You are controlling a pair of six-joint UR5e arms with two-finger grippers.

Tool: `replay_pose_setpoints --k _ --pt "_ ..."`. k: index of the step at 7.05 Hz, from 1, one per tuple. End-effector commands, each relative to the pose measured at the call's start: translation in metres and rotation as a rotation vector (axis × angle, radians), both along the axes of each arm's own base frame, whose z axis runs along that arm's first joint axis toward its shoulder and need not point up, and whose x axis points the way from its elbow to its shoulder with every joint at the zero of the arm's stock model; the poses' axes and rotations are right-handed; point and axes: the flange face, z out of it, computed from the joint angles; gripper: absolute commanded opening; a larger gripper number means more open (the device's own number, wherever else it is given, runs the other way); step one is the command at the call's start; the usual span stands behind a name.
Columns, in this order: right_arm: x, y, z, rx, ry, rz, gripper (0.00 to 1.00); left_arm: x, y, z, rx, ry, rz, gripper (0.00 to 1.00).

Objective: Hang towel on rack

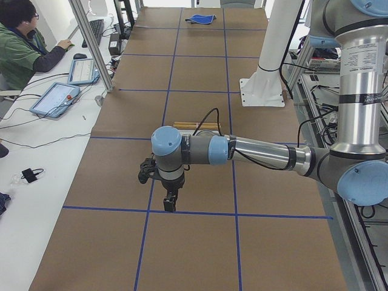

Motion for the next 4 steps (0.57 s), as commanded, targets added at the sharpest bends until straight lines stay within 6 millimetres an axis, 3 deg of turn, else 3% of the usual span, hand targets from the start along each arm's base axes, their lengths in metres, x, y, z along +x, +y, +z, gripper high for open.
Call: replay_pose_setpoints --k 1,4 --pt "0.0 0.0 0.0 0.001 0.002 0.0 1.0 0.0 0.001 0.001 -0.002 -0.002 0.002 0.99" --pt "0.0 -0.004 -0.017 0.038 -0.001 0.0 1.0 0.0 0.001 -0.02 0.041 -0.003 0.002 0.99"
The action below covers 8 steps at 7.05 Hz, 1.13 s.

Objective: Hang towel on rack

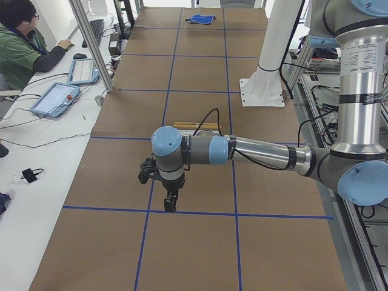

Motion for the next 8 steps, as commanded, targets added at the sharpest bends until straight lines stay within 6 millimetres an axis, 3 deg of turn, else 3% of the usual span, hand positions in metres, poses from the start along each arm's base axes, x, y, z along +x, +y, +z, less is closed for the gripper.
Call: replay_pose_setpoints --k 1,3,4,5,7,8 --pt "-0.001 -0.004 -0.014 0.031 -0.003 -0.001 1.0 -0.001 -0.004 -0.012 0.025 -0.009 -0.001 0.99" --pt "-0.001 -0.027 -0.037 0.216 0.011 0.005 1.0 0.0 -0.011 -0.042 0.125 -0.005 -0.007 0.99" --pt "-0.002 -0.025 -0.033 0.253 -0.007 0.007 1.0 -0.001 -0.026 -0.055 0.239 -0.007 -0.007 0.99" --pt "-0.002 -0.019 -0.017 0.239 -0.008 -0.005 1.0 0.0 -0.037 -0.046 0.315 0.003 -0.005 0.99" --pt "-0.003 0.015 0.017 0.316 0.003 -0.059 1.0 0.0 -0.041 -0.05 0.407 0.004 -0.002 0.99" --pt "-0.004 0.029 0.049 0.268 -0.005 -0.045 1.0 0.0 -0.04 -0.056 0.446 0.004 -0.003 0.99"
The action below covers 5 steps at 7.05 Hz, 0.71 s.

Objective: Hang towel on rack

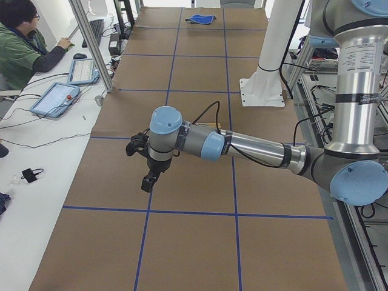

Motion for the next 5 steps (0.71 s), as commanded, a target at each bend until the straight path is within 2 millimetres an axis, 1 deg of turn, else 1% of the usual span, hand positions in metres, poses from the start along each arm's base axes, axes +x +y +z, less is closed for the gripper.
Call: replay_pose_setpoints --k 1,2,3,4,5 --pt "-0.004 0.027 0.076 -0.079 -0.004 -0.009 1.0 0.0 0.002 -0.001 0.069 0.001 -0.004 0.99" --pt "-0.008 0.03 0.083 -0.086 -0.012 -0.02 1.0 0.0 0.003 -0.002 0.069 0.001 -0.005 0.99" --pt "-0.03 0.031 0.091 -0.093 0.001 -0.085 1.0 0.0 0.003 -0.004 0.074 0.001 -0.005 0.99" --pt "-0.045 0.035 0.104 -0.101 0.006 -0.127 1.0 0.0 0.003 -0.005 0.076 0.001 -0.005 0.99" --pt "-0.054 0.036 0.123 -0.116 0.022 -0.148 1.0 0.0 0.004 -0.007 0.082 0.001 -0.005 0.99"
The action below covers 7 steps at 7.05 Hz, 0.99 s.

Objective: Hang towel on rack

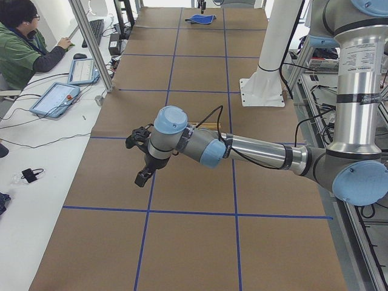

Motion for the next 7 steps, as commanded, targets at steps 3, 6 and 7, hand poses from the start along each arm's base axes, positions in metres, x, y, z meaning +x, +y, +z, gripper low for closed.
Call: replay_pose_setpoints --k 3,6,7 --pt "-0.017 -0.036 0.052 -0.018 0.089 -0.036 1.0 0.0 0.0 -0.003 0.008 -0.001 0.001 0.99" --pt "-0.018 -0.036 0.059 -0.012 0.084 -0.022 0.05 0.0 0.0 -0.004 0.018 0.0 0.0 0.99" --pt "-0.017 -0.036 0.06 -0.011 0.085 -0.024 0.06 0.0 0.0 -0.004 0.018 0.0 0.0 0.99"
